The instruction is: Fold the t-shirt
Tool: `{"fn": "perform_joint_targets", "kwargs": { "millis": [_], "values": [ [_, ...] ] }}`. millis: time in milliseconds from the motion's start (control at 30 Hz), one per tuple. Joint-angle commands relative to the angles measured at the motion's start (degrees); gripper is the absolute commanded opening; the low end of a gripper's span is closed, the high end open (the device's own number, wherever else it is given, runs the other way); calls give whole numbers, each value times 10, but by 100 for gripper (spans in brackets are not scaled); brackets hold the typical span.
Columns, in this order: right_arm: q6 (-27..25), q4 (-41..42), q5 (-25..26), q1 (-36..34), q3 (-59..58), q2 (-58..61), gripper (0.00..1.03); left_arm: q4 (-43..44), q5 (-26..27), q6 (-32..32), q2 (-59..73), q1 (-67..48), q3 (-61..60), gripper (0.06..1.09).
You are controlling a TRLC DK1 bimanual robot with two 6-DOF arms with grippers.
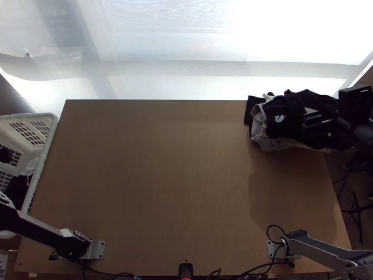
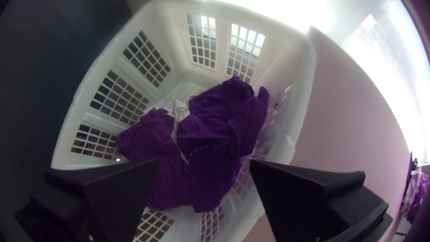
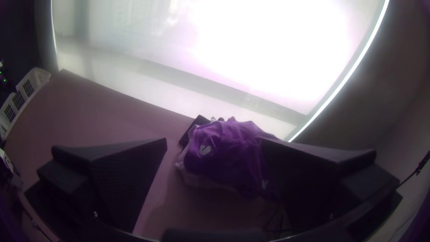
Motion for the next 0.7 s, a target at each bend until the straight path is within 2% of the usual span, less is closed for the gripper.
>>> {"fn": "perform_joint_targets", "kwargs": {
  "millis": [0,133,200,433,667],
  "values": [
    [-7,-12,1,-2,5,19,98,-20,8,64,169,12,134,104],
    [-12,-13,1,-1,8,29,98,-127,50,93,275,4,276,104],
    [-13,-14,2,-1,9,35,98,-150,77,91,312,2,333,104],
    [-23,-20,17,-2,15,47,98,-144,105,123,350,-36,339,104],
    [-31,-28,27,-2,16,51,98,-140,123,107,395,-56,350,104]
  ]
}}
